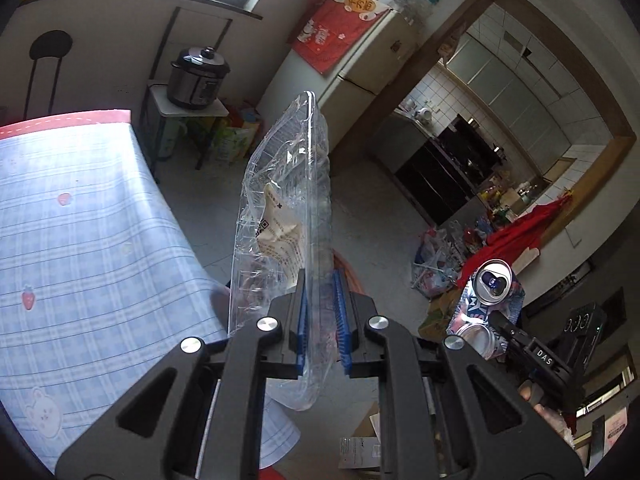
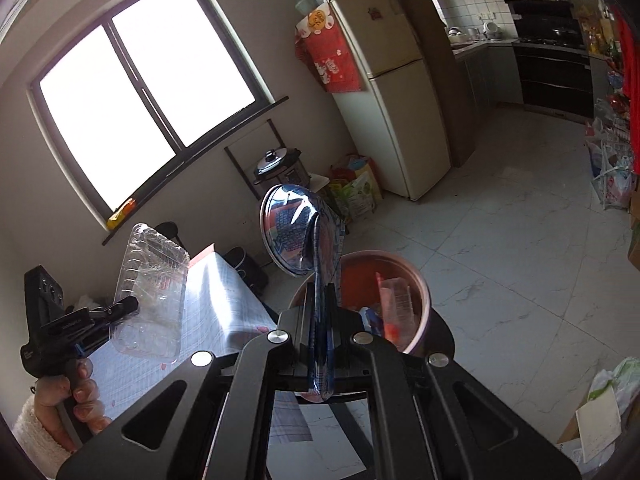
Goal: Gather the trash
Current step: 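Carry the clear container and the snack wrapper in both tools over the bucket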
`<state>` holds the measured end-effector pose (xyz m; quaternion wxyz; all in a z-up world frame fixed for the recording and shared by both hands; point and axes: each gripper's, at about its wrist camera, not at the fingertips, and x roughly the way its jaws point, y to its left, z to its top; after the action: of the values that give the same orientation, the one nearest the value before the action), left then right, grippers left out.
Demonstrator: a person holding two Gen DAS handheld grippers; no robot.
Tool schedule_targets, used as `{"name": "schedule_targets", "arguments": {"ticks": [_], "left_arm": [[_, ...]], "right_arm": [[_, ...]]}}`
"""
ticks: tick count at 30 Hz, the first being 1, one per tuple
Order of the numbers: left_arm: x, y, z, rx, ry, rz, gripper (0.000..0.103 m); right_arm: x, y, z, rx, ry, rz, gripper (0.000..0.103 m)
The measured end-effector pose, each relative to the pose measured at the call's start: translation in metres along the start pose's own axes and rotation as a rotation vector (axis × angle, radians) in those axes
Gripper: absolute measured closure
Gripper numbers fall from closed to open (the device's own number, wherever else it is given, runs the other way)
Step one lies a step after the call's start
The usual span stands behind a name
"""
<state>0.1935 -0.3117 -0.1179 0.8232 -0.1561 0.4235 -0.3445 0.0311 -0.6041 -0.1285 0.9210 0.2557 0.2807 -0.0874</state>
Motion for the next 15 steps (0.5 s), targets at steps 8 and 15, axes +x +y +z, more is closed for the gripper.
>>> {"name": "schedule_targets", "arguments": {"ticks": [8, 15], "left_arm": [[0.069, -0.036, 0.006, 0.015, 0.046, -0.051, 0.087], [0.075, -0.023, 0.010, -0.013, 0.047, -0.003, 0.087]], "right_arm": [[0.023, -0.034, 0.012, 0.018, 0.034, -0.039, 0.098], [0.092, -0.008, 0.022, -0.008, 0.109, 0.040, 0.098]]}}
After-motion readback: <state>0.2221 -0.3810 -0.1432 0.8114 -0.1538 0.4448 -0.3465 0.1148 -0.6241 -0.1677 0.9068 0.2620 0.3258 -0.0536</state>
